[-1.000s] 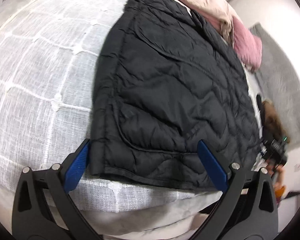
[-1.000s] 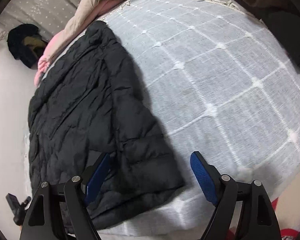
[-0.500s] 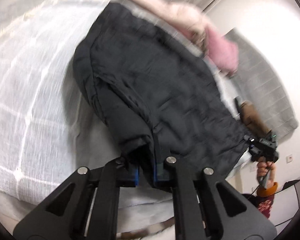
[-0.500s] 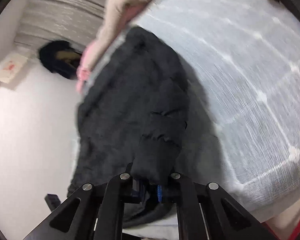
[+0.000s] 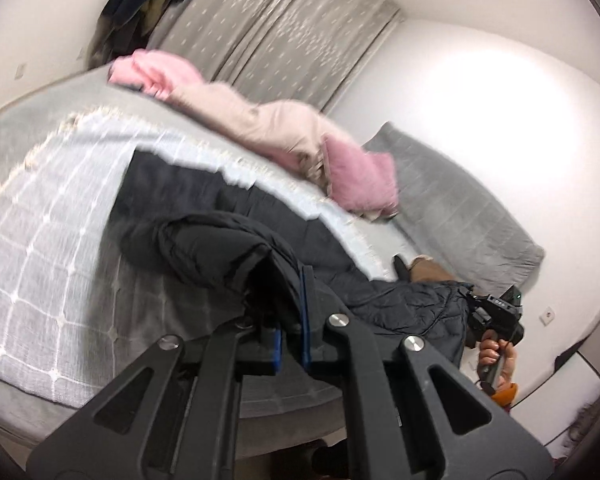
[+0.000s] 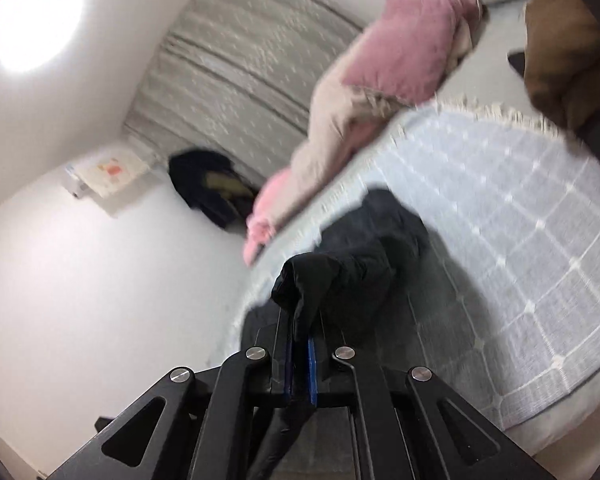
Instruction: Fold large clothes
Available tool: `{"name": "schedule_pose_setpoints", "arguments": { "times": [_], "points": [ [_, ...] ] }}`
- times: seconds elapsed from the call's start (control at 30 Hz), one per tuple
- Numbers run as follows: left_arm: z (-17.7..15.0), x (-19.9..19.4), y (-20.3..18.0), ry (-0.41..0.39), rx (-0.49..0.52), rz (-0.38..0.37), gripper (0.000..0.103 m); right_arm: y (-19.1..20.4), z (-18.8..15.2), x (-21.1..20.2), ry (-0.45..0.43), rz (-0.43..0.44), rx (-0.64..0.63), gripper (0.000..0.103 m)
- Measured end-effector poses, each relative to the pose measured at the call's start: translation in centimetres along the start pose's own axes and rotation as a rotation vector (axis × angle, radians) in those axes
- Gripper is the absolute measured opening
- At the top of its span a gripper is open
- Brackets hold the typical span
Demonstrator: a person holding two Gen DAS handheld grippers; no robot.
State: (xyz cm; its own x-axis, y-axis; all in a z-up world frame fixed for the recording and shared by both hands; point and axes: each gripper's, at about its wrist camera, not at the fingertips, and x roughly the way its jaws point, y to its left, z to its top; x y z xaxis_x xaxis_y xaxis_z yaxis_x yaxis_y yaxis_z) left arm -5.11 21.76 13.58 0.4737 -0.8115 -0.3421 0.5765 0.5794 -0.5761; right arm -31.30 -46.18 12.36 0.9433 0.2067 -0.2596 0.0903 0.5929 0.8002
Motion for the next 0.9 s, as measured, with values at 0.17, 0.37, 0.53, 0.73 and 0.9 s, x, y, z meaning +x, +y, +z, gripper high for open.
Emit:
{"name": "schedule_pose_setpoints", "arguments": {
  "times": [0.17,0.37,0.53,0.73,0.9],
  "points": [
    [1.7,-3.8,-2.9,-0.098,0.062,-0.066,0.008,3.6,1.3,-4.1,-0.162,0.052,-0.046,0.005],
    [2.8,-1.9,-1.5,-0.089,0.041,-0.002,0.008,7.5,2.6,-3.8,-0.23,0.0,-0.132,0.005],
    [3.6,2.5,2.2,-0.039,0.01,0.126,0.009,7.5,3.3,3.0,-0.188,-0.131,-0.151,0.005],
    [4.6,10.2,8.3,0.026,-0.049,0.271,0.009,3.9,4.0,13.8,-0.132,-0.27,-0.147,0.005],
    [2.1,18.1,14.1,0.135,-0.067,0.417,0.013,-1.6,3.2,21.4,0.005,-0.41,-0.148,0.005]
  ]
}}
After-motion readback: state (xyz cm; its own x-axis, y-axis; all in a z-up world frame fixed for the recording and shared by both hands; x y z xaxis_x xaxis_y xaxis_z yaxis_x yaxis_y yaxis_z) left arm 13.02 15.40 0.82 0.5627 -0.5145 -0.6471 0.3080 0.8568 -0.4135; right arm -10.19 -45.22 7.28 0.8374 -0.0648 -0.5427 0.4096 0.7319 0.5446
